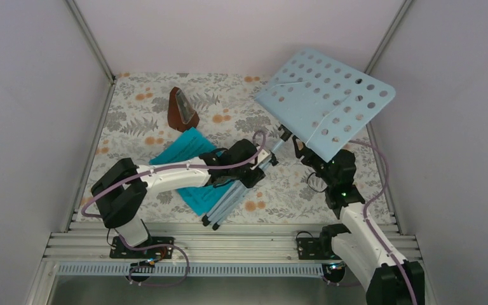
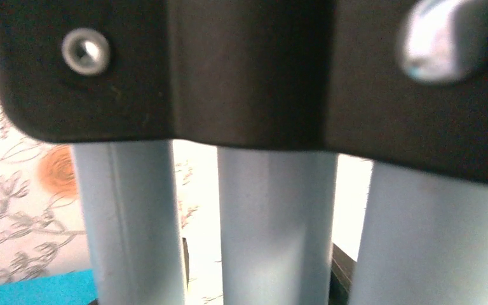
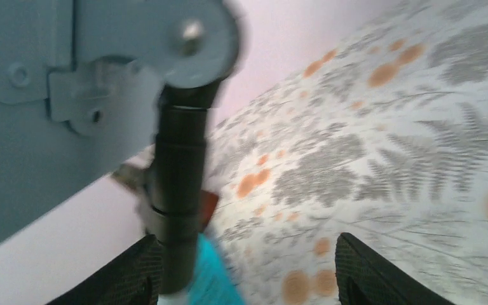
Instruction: Pack up the instrument practice props
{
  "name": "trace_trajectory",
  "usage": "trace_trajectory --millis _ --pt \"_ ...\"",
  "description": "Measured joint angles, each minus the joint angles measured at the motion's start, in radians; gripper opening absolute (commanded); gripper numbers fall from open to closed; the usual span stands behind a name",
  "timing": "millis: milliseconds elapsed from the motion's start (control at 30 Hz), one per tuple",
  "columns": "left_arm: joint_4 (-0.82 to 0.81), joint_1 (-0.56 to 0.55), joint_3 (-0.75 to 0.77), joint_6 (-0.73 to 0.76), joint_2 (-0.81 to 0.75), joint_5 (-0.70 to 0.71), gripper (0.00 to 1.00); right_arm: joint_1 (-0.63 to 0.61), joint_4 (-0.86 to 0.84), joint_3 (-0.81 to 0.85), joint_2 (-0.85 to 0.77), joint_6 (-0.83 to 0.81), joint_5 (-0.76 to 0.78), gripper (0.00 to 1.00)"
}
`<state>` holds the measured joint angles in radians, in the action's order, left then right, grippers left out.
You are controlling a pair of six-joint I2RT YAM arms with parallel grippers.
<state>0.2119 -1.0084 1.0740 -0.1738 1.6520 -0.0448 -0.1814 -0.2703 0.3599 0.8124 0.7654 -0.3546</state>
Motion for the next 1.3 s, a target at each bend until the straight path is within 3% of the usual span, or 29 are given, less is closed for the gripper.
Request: trace_trajectory --millis 167,333,533,733,933,1300 --pt "0.059 0.078 0.002 0.001 0.000 -0.013 0.02 0.033 0.006 -0.095 -0.056 0.016 0.117 0.69" --pt "0.153 0.146 0.034 0.031 0.002 -0.012 0.02 0.032 0.044 -0.179 -0.111 0.036 0.151 0.81" --pt "0.203 0.174 0.101 0.108 0.015 0.034 0.02 0.032 0.208 -0.187 -0.275 0.043 0.253 0.90" --pt "0.212 0.176 0.115 0.222 0.017 0.083 0.02 0.032 0.469 -0.036 -0.488 0.029 0.505 0.94" --pt "0.220 0.184 0.115 0.311 0.036 0.076 0.02 0.033 0.594 0.122 -0.633 0.013 0.718 0.94" --pt "0.272 0.169 0.115 0.458 0.131 0.066 0.02 0.033 0.607 0.374 -0.654 -0.089 0.811 0.96"
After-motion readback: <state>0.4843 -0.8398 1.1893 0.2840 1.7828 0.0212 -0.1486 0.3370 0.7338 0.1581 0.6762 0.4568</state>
